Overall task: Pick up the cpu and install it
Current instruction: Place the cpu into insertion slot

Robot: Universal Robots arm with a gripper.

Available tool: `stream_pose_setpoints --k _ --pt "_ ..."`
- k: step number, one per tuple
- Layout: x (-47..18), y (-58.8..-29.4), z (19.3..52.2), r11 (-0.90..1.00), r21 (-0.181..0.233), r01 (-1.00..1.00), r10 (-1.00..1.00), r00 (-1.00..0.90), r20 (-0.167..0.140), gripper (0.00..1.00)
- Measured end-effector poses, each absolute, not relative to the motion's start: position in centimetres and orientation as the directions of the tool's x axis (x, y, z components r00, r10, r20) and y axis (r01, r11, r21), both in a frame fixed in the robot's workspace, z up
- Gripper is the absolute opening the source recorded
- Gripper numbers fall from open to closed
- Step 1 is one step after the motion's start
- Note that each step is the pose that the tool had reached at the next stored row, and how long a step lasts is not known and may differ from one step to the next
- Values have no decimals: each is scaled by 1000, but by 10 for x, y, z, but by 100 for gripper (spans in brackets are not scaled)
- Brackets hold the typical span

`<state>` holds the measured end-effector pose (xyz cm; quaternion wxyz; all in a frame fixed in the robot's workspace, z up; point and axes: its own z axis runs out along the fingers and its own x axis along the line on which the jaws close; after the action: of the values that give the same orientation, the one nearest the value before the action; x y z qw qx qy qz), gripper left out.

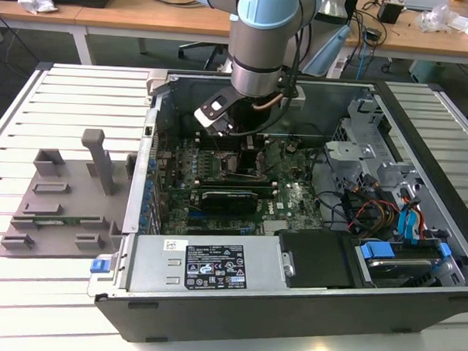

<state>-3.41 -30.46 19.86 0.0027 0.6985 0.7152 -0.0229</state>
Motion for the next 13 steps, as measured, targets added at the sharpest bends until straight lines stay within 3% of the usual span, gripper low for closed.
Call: stream_pose_setpoints --k 7,8,9,13 --pt "-35 -304 208 23 -27 999 999 -24 -36 66" --pt "-35 -304 209 23 -27 999 999 -24 -36 60" --pt "-35 -305 209 23 -27 999 999 -24 -36 60" --pt "-35 -304 210 23 -27 999 999 -24 -36 35"
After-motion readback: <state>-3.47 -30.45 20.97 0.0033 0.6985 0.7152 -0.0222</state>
